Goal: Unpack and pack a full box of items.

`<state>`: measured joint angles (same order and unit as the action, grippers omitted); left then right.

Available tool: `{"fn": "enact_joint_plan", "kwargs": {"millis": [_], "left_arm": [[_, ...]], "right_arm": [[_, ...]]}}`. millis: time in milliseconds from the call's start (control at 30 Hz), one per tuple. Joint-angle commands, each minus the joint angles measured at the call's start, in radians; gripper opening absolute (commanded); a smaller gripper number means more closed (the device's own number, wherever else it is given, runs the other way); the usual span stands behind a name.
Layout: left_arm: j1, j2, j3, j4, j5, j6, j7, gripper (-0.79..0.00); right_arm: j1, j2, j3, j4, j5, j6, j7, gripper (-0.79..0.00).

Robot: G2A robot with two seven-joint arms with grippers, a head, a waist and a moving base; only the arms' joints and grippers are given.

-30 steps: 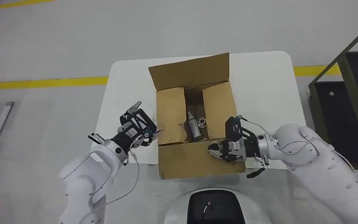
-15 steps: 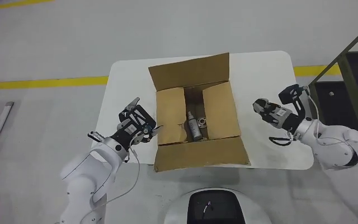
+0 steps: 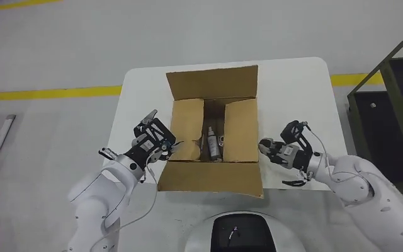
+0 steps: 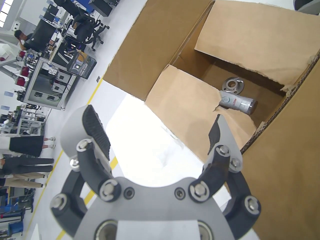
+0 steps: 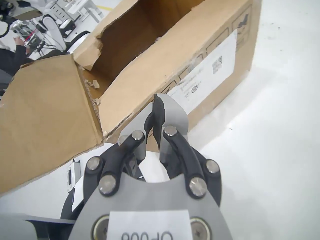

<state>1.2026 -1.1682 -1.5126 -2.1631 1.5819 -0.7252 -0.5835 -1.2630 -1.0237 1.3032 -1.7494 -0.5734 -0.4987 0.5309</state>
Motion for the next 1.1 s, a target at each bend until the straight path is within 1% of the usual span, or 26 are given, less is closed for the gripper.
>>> {"fn": "enact_joint_plan", "kwargs": {"millis": [0, 133, 200, 333, 467, 567, 667, 1067], "left_arm": [[0.004, 0.003, 0.009, 0.002, 0.019, -0.007, 0.014, 0.000], [-0.012, 0.004, 0.038, 0.025, 0.036, 0.003, 0.018, 0.000], [-0.025, 0.003, 0.061, 0.042, 0.038, 0.015, 0.010, 0.000], [-0.057, -0.006, 0.121, 0.082, -0.009, 0.083, -0.030, 0.000], [-0.094, -0.017, 0.189, 0.134, -0.056, 0.151, -0.077, 0.000], [-0.117, -0.021, 0.233, 0.166, -0.046, 0.160, -0.105, 0.000], [-0.134, -0.021, 0.264, 0.189, -0.008, 0.145, -0.158, 0.000], [-0.136, -0.020, 0.267, 0.189, 0.000, 0.141, -0.164, 0.000]], "right_arm": [[0.001, 0.001, -0.006, -0.017, -0.007, -0.008, 0.017, -0.785], [-0.007, 0.001, -0.006, -0.045, 0.007, -0.006, 0.017, -0.785], [-0.007, 0.002, 0.014, -0.051, 0.005, 0.011, -0.001, -0.785], [-0.024, 0.007, 0.081, -0.063, -0.006, 0.051, -0.043, -0.785], [-0.054, 0.014, 0.142, -0.076, -0.002, 0.061, -0.048, -0.785], [-0.071, 0.018, 0.166, -0.082, 0.002, 0.057, -0.042, -0.785], [-0.079, 0.019, 0.176, -0.081, 0.005, 0.053, -0.039, -0.785], [-0.081, 0.020, 0.172, -0.089, 0.028, 0.040, -0.024, -0.785]]}}
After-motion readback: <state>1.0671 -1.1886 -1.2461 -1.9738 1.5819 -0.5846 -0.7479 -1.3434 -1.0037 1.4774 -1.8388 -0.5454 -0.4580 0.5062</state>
